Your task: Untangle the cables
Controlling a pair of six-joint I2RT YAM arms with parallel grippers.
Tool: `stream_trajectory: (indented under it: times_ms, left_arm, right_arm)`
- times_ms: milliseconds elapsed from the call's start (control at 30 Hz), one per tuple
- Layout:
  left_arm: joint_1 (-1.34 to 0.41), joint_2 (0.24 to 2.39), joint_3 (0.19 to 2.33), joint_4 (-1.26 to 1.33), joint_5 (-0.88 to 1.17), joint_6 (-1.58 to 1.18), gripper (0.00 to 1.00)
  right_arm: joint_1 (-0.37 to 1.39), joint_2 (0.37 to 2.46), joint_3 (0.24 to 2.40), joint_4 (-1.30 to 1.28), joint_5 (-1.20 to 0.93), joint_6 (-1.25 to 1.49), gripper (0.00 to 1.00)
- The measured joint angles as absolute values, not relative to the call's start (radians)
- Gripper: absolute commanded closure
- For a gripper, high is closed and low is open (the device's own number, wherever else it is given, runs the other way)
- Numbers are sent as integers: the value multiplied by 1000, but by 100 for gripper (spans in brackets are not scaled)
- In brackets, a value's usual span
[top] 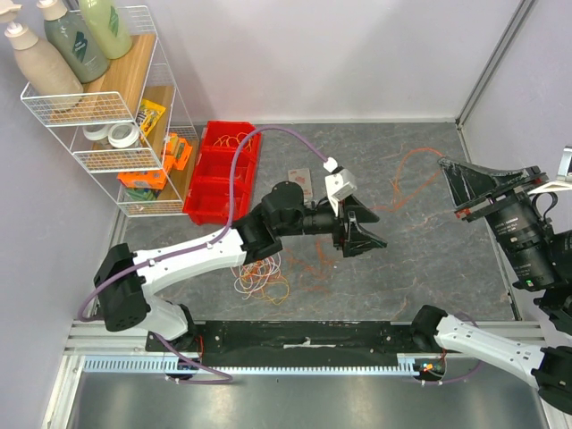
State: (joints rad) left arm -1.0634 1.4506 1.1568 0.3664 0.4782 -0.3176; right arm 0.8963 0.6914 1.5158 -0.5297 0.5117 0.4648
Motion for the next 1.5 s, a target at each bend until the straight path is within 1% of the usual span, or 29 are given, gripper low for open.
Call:
stream_trajectory:
  times_ms: [33,67,100,133,167,233,300,433,533,600,700,733,833,900,933,967,1067,1233,1333,1500]
  left_arm:
    - [-1072,1460,1166,361,461,-306,26]
    - [-1079,1465,1173,359,445,-296,32]
    - [-1085,1467,1179,358,430,-287,42]
    - [-1090,1466,1184,358,415,-281,51]
    - [-1092,1466,1188,361,399,-272,55]
    - [-1095,1466,1191,369,383,-258,55]
    - [-1095,1466,1191,374,382,-253,50]
    - [-1097,1466,1188,392,383,-250,31]
    - [-1097,1466,1188,404,386,-244,23]
    - [-1097,1473,1191,419,412,-240,21]
    - [-1097,1526,1240,426,465,-237,22]
    - [-1098,1555,1266,428,478,-237,24]
    - [-1099,1627,1314,428,490,-234,51]
    - [-1099,1654,1320,424,498,-228,79]
    - [-1099,1660,1320,419,500,-226,91]
    - [-1099,1664,1320,413,500,-223,97]
    - [-1100,1655,1303,416,481,-216,98]
    - [-1100,1517,1139,419,438,-217,98]
    - [-1100,1392,1055,396,399,-217,98]
    - [-1100,1201,1018,358,323,-214,98]
  right_arm:
    - [896,694,1516,-528,504,472,100]
    - [896,697,1515,-526,495,478,100]
    - [897,699,1515,-524,488,482,100]
    - [897,701,1515,-522,482,486,100]
    - [897,703,1515,-520,477,489,100]
    - [897,704,1515,-516,468,495,100]
    - [896,705,1515,-514,464,499,100]
    - [897,705,1515,-511,459,503,100]
    - [897,705,1515,-509,453,506,100]
    - [897,704,1515,-509,445,506,100]
    - [896,704,1515,-509,439,509,100]
    - [897,704,1515,-509,437,511,100]
    - [897,704,1515,-509,426,519,100]
    - [896,704,1515,-509,419,524,100]
    - [896,704,1515,-509,418,524,100]
    - [896,704,1515,-509,416,524,100]
    - [896,697,1509,-508,419,524,100]
    - [896,653,1452,-518,464,514,100]
    - [896,605,1377,-527,499,513,100]
    - [896,538,1190,-573,519,543,100]
